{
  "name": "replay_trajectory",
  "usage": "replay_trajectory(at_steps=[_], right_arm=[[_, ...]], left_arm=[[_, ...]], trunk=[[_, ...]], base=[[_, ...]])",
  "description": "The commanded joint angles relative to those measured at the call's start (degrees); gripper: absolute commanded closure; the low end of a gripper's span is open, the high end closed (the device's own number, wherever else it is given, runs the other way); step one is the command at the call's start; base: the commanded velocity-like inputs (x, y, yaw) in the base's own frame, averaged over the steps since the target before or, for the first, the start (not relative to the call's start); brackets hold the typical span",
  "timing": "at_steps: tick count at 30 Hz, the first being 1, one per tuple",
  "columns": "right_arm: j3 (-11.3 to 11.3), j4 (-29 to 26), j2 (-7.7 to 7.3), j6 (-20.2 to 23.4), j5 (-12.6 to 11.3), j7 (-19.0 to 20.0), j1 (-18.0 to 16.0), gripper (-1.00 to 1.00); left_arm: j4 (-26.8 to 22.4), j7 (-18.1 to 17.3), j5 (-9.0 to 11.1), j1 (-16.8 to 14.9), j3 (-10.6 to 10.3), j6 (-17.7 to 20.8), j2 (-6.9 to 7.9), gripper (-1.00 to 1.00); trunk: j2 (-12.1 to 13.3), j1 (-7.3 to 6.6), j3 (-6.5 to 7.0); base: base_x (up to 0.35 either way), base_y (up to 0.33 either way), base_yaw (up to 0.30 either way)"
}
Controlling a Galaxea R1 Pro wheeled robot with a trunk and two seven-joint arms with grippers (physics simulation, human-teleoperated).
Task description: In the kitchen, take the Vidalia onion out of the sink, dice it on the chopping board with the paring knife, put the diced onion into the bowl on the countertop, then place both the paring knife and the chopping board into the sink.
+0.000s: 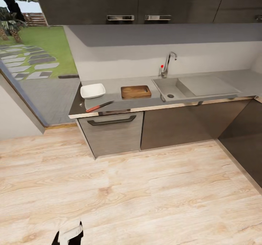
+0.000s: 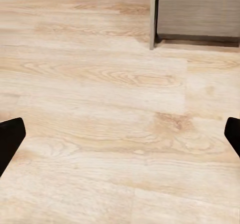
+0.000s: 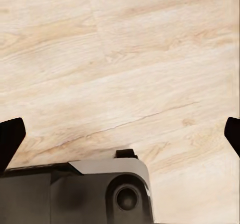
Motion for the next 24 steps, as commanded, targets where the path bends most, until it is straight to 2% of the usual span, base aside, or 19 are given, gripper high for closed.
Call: replay_trajectory(at_steps=[1, 9, 17, 24], right_arm=[[0.5, -0.6, -0.19, -0.1, -0.4, -1.1, 0.0, -1.0], [0.5, -7.8, -2.74, -0.1, -0.3, -3.4, -0.1, -1.0], [0.6, -8.2, -3.27, -1.3, -0.2, -3.5, -0.1, -1.0], [0.6, -7.3, -3.46, -1.7, -0.1, -3.3, -0.1, -1.0]], left_arm=[[0.2, 0.2, 0.2, -0.1, -0.2, -0.5, -0.12, -1.0], [0.1, 1.1, -2.0, 0.1, -1.6, -1.1, -0.15, -1.0], [0.1, 0.9, -2.3, 0.1, -1.8, -0.6, 1.13, -1.0], [0.0, 1.0, -2.3, 0.1, -1.8, 0.8, 1.46, -1.0]], trunk=[[-0.1, 0.03, -0.09], [-0.1, 0.03, -0.09], [-0.1, 0.03, -0.09], [-0.1, 0.03, -0.09]], base=[[0.0, 0.0, 0.0], [0.0, 0.0, 0.0], [0.0, 0.0, 0.0], [0.0, 0.0, 0.0]])
